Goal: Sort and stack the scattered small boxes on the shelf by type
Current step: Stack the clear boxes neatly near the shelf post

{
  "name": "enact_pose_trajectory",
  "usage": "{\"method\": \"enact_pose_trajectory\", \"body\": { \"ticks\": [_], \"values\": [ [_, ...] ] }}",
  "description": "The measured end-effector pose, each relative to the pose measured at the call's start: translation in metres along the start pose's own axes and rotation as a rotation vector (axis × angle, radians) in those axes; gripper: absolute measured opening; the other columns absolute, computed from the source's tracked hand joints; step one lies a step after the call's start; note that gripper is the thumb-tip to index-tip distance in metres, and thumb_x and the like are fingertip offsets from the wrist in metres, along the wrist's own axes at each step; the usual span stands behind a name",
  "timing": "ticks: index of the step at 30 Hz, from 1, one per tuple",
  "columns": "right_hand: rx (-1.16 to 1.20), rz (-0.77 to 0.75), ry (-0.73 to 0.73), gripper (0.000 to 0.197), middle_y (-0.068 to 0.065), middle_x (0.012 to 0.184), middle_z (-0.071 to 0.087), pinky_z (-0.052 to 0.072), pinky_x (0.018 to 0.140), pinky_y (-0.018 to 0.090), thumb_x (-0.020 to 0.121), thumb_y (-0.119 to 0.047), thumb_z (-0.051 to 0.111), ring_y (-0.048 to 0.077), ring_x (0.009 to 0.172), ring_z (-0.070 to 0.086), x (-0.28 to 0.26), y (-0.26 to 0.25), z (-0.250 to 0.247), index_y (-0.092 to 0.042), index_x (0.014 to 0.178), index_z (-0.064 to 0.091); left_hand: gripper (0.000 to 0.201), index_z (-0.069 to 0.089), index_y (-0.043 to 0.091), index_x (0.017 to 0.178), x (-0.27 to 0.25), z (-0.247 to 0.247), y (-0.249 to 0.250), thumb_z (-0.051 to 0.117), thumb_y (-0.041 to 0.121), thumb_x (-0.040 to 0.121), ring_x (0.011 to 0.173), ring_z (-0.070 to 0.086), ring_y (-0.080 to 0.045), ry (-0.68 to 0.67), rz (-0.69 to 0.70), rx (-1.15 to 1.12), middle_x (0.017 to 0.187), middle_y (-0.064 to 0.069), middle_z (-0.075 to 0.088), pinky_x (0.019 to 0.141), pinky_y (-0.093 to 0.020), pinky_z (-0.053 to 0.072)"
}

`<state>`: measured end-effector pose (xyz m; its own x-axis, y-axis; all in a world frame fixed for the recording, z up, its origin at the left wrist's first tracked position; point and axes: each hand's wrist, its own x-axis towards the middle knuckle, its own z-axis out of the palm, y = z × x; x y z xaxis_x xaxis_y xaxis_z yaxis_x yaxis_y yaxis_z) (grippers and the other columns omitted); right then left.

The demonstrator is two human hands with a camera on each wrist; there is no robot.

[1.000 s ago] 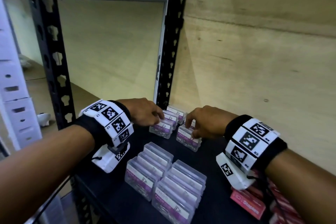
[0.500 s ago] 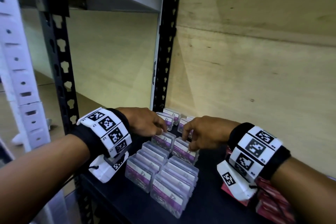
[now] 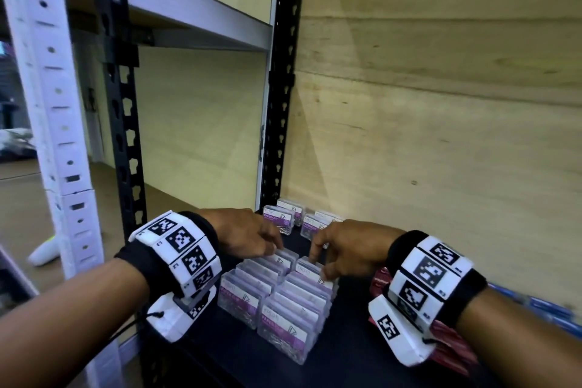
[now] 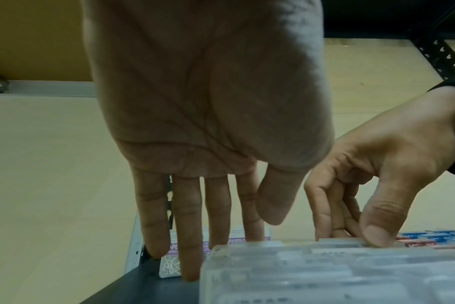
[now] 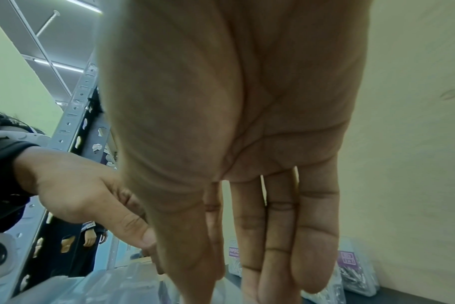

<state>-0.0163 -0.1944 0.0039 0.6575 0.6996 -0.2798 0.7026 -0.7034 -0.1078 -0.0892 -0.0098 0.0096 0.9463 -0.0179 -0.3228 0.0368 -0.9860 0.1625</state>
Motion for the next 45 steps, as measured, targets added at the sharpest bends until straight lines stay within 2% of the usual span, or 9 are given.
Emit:
{"method": "enact_pose_trajectory", "body": {
  "ticks": [8,15,21,27,31,37,40,44,45],
  "values": [
    [-0.002,-0.016,-0.017,0.030,-0.013,0.096,0.058,0.046,0.090,0.028,0.090,-0.031,0.070,0.010,0.094,0.057,-0.007,-0.003,-0.002,-0.029,0.120,0.063,0.036,0.047,0.042,0.137,-0.006,0.005,0.000,0.040,0.046,0.102,0.124,0.046,-0.012,-0.007,0.004,0.013,0.142,0.008,0.049,0.093,-0.026,0.032],
    [0.002,-0.032,-0.027,0.032,-0.012,0.098,0.059,0.041,0.081,0.026,0.091,-0.029,0.069,0.010,0.093,0.056,-0.012,-0.003,-0.001,-0.026,0.122,0.063,0.038,0.046,0.042,0.138,-0.010,0.003,0.003,0.039,0.048,0.101,0.123,0.046,-0.010,-0.021,0.008,0.045,0.142,0.009,0.049,0.091,-0.025,0.031],
    [0.042,-0.035,-0.035,0.033,-0.007,0.118,0.067,0.044,0.089,0.028,0.090,-0.030,0.070,0.010,0.098,0.057,-0.013,-0.001,-0.001,-0.028,0.123,0.063,0.038,0.049,0.042,0.135,-0.008,0.004,0.001,0.040,0.052,0.100,0.118,0.047,-0.009,-0.025,0.003,0.031,0.139,0.010,0.051,0.092,-0.027,0.034],
    [0.046,-0.044,-0.055,0.026,-0.009,0.107,0.070,0.048,0.087,0.025,0.093,-0.034,0.065,0.011,0.099,0.064,-0.006,0.003,-0.006,-0.030,0.119,0.067,0.041,0.058,0.038,0.125,0.003,0.000,-0.002,0.036,0.060,0.098,0.117,0.049,-0.008,-0.018,0.004,-0.062,0.133,0.011,0.054,0.100,-0.031,0.036],
    [0.053,-0.033,-0.063,0.028,-0.009,0.115,0.069,0.049,0.096,0.031,0.092,-0.040,0.065,0.012,0.101,0.064,0.007,0.007,-0.017,-0.030,0.119,0.068,0.049,0.059,0.035,0.129,0.017,-0.009,-0.009,0.037,0.064,0.096,0.121,0.049,-0.011,0.063,-0.031,-0.061,0.137,0.008,0.054,0.102,-0.031,0.035],
    [-0.077,0.057,0.060,0.037,-0.006,0.118,0.068,0.048,0.090,0.030,0.091,-0.036,0.067,0.015,0.104,0.061,0.044,0.027,-0.031,-0.027,0.126,0.063,0.043,0.056,0.031,0.133,0.049,-0.028,-0.025,0.040,0.052,0.100,0.121,0.050,-0.014,0.186,-0.015,0.015,0.139,0.006,0.053,0.102,-0.030,0.037],
    [-0.119,0.114,0.086,0.037,-0.004,0.120,0.067,0.050,0.091,0.031,0.091,-0.032,0.068,0.018,0.106,0.062,0.066,0.038,-0.035,-0.025,0.127,0.061,0.036,0.056,0.034,0.134,0.070,-0.035,-0.034,0.041,0.040,0.102,0.121,0.049,-0.013,0.192,-0.008,0.041,0.143,0.007,0.050,0.099,-0.026,0.033],
    [-0.146,0.134,0.087,0.037,-0.002,0.119,0.066,0.051,0.090,0.032,0.090,-0.034,0.071,0.019,0.105,0.062,0.090,0.046,-0.037,-0.024,0.125,0.063,0.036,0.054,0.035,0.137,0.094,-0.037,-0.044,0.044,0.029,0.103,0.107,0.047,-0.007,0.170,0.001,0.036,0.141,0.008,0.052,0.089,-0.019,0.030],
    [-0.152,0.133,0.081,0.037,-0.002,0.120,0.066,0.050,0.090,0.032,0.089,-0.034,0.071,0.019,0.106,0.062,0.094,0.047,-0.036,-0.024,0.125,0.063,0.038,0.051,0.035,0.139,0.099,-0.036,-0.045,0.044,0.028,0.103,0.111,0.047,-0.009,0.165,0.001,0.035,0.143,0.007,0.050,0.089,-0.018,0.029]
  ]
}}
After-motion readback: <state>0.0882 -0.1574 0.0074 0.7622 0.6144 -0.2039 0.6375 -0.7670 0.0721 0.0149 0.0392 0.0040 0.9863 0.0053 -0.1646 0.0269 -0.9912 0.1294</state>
